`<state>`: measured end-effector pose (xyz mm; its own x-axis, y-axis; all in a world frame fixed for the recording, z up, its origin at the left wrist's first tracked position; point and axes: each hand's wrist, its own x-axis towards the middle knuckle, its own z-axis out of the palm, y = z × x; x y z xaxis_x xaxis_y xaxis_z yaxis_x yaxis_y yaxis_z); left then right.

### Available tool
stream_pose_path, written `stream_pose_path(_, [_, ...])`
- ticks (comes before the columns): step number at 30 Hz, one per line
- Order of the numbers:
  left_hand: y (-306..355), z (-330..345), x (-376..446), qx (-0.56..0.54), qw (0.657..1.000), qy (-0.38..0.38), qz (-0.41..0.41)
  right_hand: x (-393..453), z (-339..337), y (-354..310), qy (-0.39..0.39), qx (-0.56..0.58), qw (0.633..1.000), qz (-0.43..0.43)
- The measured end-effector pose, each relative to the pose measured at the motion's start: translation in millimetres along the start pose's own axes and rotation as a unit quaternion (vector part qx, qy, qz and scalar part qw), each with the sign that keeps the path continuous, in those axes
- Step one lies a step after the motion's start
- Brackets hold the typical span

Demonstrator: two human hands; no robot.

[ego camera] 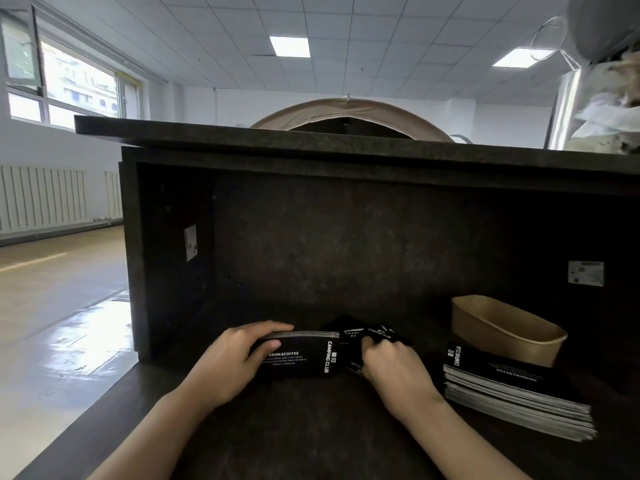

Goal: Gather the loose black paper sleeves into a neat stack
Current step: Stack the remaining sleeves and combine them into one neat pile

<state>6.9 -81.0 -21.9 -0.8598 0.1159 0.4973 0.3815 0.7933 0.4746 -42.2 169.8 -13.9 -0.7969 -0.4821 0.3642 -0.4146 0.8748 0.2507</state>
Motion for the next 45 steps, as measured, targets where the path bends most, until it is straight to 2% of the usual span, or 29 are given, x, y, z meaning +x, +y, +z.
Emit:
stream_pose_path(2, [2,1,0,-0.011,1.000,0.003,0.001,-2,-1,7,0.074,0.025,0.996,0.046])
stream_pose_path(4, [3,1,0,-0.029,1.000,0.001,0.004,-3,0,14,0.202,0.095,0.972,0.077])
stream_pose_path(5, [5,1,1,-0.035,0.999,0.001,0.006,-3,1,16,0.273,0.168,0.942,0.096])
stream_pose_path(7, [8,1,1,-0.044,0.999,0.006,0.010,-5,-7,17,0.371,0.345,0.854,0.119])
stream_pose_path(9, [10,3,0,-0.052,0.999,0.015,0.005,-5,-14,16,0.354,0.527,0.761,0.132])
stream_pose_path(11, [13,2,-2,-0.074,0.997,0.024,-0.014,-2,-10,15,0.261,0.653,0.699,0.129])
stream_pose_path(12, [16,1,-3,-0.098,0.994,0.028,-0.029,0,-6,13,0.215,0.668,0.700,0.133])
stream_pose_path(13, [18,0,-4,-0.126,0.991,0.026,-0.044,1,0,12,0.180,0.640,0.735,0.134])
stream_pose_path(16, [20,-2,-4,-0.134,0.990,0.007,-0.036,1,16,1,0.084,0.435,0.894,0.073])
stream_pose_path(17, [19,-1,-3,-0.115,0.993,-0.001,-0.027,0,17,-3,0.049,0.368,0.927,0.050])
stream_pose_path(19, [15,1,-2,-0.059,0.998,-0.023,-0.004,-3,11,-11,0.013,0.265,0.964,0.030])
stream_pose_path(22, [11,2,0,-0.043,0.998,-0.032,0.016,-2,7,-9,-0.005,0.234,0.970,0.064])
stream_pose_path(25, [9,2,1,-0.051,0.998,-0.012,0.027,-2,7,4,-0.080,0.258,0.959,0.089])
stream_pose_path(27, [6,2,1,-0.042,0.999,-0.007,0.027,-5,4,11,-0.099,0.258,0.958,0.083])
stream_pose_path(31, [5,2,1,-0.030,0.999,-0.006,0.029,-3,-2,7,-0.088,0.147,0.985,0.019])
stream_pose_path(36, [4,4,0,-0.027,0.999,-0.012,0.034,1,0,7,-0.089,0.075,0.992,-0.044])
stream_pose_path(41, [2,4,-1,-0.021,0.999,-0.005,0.039,-2,2,5,-0.017,0.051,0.996,-0.073])
stream_pose_path(45, [3,4,-1,-0.029,0.999,-0.010,0.033,-4,1,17,-0.006,0.108,0.991,-0.077])
